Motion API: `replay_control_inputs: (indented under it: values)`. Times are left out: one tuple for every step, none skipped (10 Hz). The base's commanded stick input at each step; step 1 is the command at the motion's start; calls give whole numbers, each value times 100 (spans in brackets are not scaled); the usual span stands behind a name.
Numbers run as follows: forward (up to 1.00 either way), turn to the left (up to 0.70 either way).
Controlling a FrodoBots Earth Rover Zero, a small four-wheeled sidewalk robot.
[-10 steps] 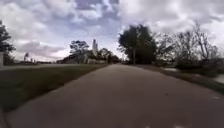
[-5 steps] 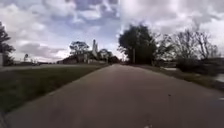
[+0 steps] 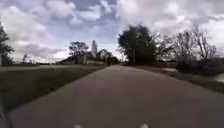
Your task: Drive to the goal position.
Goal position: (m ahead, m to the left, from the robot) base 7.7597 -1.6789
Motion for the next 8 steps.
replay_control_inputs:
  values:
    - [70,0]
    - [70,0]
    - [70,0]
    - [70,0]
    - [70,0]
    - [70,0]
    - [70,0]
    - [70,0]
